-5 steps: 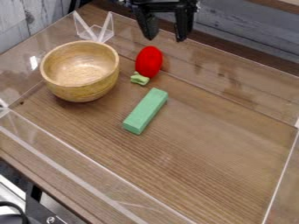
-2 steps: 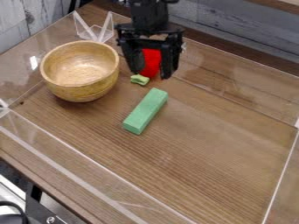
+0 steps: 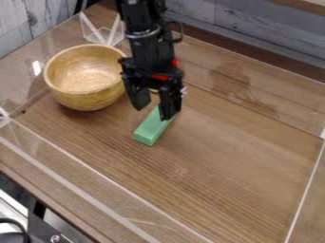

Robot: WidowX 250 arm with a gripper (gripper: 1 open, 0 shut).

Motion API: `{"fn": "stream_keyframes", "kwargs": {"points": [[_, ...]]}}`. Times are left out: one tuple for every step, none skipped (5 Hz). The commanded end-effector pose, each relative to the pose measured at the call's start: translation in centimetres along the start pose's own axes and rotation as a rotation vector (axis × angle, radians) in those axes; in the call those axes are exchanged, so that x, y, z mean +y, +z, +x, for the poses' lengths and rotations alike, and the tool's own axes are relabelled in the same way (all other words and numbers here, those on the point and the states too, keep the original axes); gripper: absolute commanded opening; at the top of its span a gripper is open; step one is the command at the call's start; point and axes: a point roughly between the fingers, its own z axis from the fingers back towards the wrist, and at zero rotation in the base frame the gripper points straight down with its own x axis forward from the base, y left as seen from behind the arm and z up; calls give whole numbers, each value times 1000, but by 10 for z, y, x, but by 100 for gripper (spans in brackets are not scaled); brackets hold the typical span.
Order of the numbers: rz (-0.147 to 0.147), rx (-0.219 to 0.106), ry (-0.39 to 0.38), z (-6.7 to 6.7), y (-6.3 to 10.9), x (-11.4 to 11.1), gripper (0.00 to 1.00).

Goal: Put the green block in the brown bowl

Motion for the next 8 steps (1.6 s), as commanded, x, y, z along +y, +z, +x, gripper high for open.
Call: {"fn": "stream_keyframes", "kwargs": {"points": [[28, -72, 26, 5, 3, 2, 100], [35, -91, 54, 7, -5, 1, 100], [39, -99, 47, 13, 6, -9, 100], [42, -106, 39, 18, 15, -18, 100], [42, -100, 30, 21, 22, -26, 100], [51, -102, 51, 22, 33, -3, 100], [63, -107, 71, 20, 42, 20, 100], [57, -99, 24, 15, 25, 16, 100]]}}
